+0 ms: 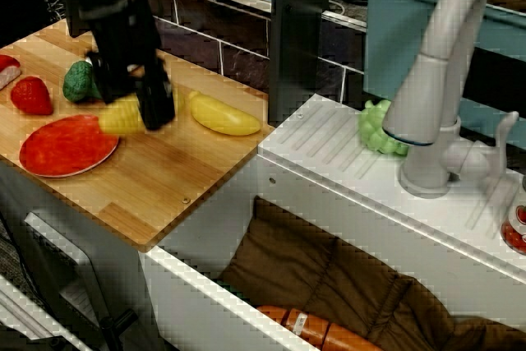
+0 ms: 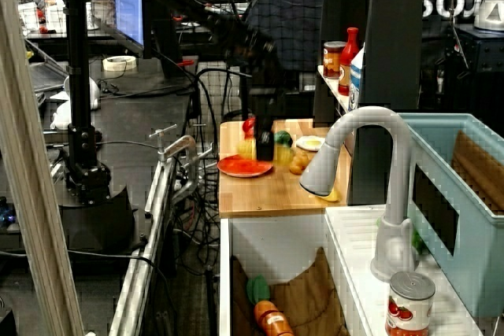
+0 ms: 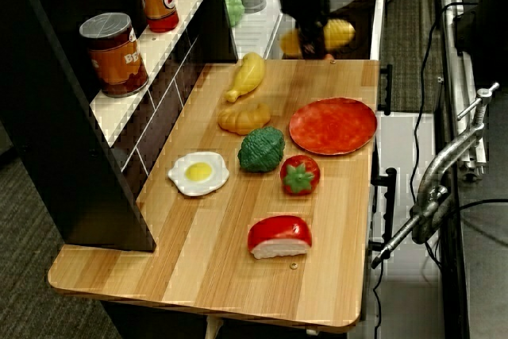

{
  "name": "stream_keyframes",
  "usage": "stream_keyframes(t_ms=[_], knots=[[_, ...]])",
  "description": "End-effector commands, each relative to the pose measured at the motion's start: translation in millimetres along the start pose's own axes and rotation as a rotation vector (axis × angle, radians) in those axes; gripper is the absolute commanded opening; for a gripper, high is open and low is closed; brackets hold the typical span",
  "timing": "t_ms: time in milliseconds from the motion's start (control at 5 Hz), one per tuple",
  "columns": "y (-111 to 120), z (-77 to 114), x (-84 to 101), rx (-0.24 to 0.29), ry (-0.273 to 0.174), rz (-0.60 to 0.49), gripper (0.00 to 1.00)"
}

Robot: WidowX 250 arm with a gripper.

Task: Put corn on plate

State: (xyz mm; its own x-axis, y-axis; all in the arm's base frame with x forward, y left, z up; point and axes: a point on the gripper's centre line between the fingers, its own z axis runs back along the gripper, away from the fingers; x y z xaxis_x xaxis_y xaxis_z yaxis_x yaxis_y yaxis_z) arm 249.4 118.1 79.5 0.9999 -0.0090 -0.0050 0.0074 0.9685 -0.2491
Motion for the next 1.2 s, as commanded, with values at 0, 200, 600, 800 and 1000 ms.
stream_keyframes(t_ms=[0, 200, 600, 800, 1000], knots=[[33.4, 84.5, -4.9, -0.064, -0.032, -0.053, 0.0], [40.3, 63.1, -21.0, -0.039, -0.01, -0.124, 0.0], [34.9, 17.5, -26.4, 0.068, -0.052, -0.164, 0.0], [37.5, 11.7, -24.2, 0.059, -0.023, -0.168, 0.0], [40.0, 5.3, -23.2, 0.063, -0.005, -0.183, 0.0]])
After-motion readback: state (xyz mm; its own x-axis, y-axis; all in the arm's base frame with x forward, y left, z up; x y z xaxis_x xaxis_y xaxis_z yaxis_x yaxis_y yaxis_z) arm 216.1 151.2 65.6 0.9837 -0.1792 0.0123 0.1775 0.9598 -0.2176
